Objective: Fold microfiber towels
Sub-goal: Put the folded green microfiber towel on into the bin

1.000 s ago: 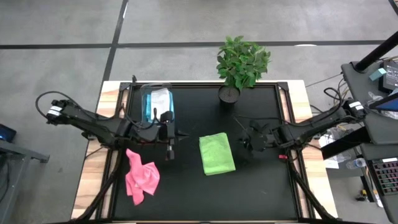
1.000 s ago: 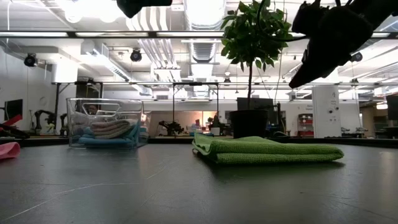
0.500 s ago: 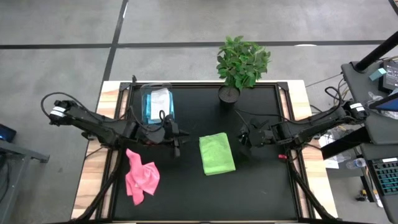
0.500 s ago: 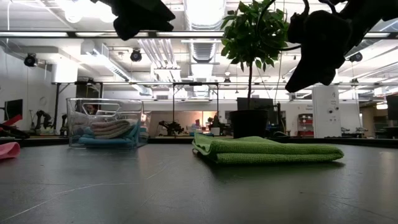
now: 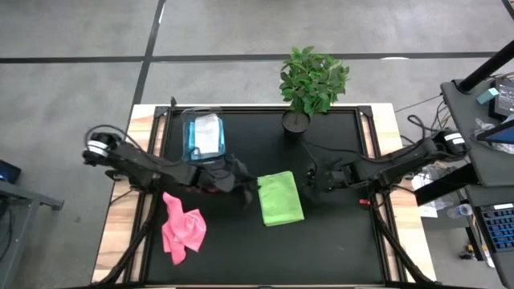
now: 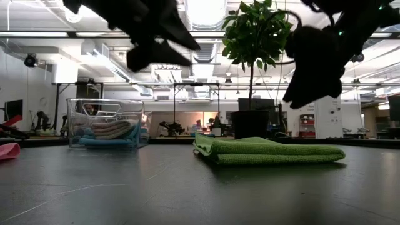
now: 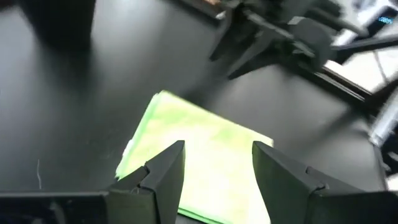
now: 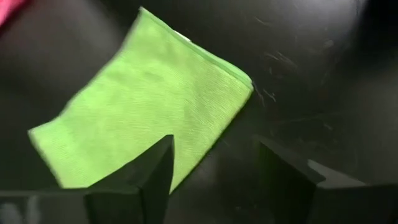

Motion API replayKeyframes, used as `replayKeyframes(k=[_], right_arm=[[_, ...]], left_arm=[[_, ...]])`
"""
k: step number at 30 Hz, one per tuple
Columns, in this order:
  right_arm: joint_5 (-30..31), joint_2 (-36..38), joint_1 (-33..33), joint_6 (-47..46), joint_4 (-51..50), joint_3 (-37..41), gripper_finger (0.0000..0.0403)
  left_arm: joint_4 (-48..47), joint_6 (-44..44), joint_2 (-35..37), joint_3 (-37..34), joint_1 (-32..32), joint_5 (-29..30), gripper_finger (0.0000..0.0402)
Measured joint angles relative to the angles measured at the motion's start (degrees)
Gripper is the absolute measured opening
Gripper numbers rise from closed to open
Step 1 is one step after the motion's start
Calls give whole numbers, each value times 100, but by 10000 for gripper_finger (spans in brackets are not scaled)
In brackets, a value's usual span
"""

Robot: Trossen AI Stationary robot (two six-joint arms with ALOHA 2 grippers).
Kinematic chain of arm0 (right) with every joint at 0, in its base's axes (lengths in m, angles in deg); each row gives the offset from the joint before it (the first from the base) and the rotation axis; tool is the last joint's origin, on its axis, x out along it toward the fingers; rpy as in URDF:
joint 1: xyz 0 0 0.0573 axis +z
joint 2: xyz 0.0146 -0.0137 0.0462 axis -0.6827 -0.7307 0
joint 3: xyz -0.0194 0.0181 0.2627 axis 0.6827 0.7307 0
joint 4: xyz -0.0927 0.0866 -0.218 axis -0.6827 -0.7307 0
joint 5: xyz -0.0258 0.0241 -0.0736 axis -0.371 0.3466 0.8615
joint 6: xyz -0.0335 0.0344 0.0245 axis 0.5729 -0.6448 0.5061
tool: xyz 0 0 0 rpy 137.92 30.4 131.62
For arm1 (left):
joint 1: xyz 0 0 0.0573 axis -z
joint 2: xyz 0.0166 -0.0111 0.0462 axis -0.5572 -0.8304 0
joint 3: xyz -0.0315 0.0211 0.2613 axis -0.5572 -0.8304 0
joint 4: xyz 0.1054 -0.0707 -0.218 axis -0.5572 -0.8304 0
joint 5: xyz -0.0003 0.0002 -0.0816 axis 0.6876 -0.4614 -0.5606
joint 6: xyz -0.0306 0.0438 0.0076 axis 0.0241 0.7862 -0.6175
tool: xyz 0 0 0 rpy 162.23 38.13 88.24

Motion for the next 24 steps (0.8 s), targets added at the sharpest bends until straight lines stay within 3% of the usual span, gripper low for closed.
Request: replayKeyframes(k=[4, 8, 11, 16, 19, 24], right_arm=[[1, -349, -88, -227, 0, 0, 229], [-116, -518, -114, -365, -9, 2, 249], [-209, -534, -121, -469, 2, 2, 266], [-214, -534, -118, -557, 28, 2, 292], [-211, -555, -117, -567, 77, 2, 303], [-200, -804, -119, -550, 411, 2, 310]], left_arm=[[-68, -800, -452, 92, -153, -306, 172], [25, -2380, -706, 90, -267, -1356, 172], [43, -3038, -789, 85, -264, -1711, 179], [-9, -3981, -797, -2, -220, -1718, 221], [-40, -4369, -826, -115, -220, -1405, 243], [158, -4659, -1230, -102, -199, -1200, 251]])
